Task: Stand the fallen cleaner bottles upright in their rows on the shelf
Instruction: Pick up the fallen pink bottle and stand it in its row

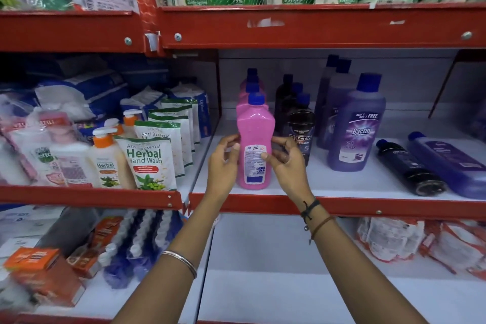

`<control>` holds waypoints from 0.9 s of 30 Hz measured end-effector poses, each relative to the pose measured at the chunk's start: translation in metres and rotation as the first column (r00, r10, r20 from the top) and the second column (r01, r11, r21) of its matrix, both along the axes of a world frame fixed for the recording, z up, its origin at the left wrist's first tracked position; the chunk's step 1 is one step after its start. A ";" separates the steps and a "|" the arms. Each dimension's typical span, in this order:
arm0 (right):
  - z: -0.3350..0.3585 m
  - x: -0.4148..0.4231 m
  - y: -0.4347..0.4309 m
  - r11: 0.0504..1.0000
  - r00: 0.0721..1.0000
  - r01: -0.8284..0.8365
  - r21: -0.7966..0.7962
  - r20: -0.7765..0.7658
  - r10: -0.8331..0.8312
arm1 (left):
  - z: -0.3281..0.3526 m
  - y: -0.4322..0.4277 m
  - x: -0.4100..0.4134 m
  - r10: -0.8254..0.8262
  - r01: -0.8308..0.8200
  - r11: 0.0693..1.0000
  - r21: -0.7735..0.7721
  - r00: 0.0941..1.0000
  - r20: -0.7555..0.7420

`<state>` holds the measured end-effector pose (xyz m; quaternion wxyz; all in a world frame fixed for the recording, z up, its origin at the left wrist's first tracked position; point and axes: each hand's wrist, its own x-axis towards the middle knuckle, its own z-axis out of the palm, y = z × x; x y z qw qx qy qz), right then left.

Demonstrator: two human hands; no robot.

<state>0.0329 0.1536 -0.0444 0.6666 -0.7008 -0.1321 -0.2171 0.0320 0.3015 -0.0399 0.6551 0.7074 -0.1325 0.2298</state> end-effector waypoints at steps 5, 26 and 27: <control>-0.005 -0.001 -0.001 0.989 0.989 0.145 0.025 -0.019 -0.144 | 0.001 0.006 0.005 -0.068 0.066 0.997 -0.041 0.997 -0.043; -0.004 0.004 0.001 0.995 0.995 -0.080 -0.057 -0.068 0.076 | -0.003 0.007 -0.009 0.021 -0.016 0.997 0.070 0.998 -0.065; -0.003 0.002 0.000 0.995 0.994 -0.082 -0.062 -0.074 0.077 | -0.003 0.005 -0.010 0.029 -0.025 0.997 0.067 0.997 -0.064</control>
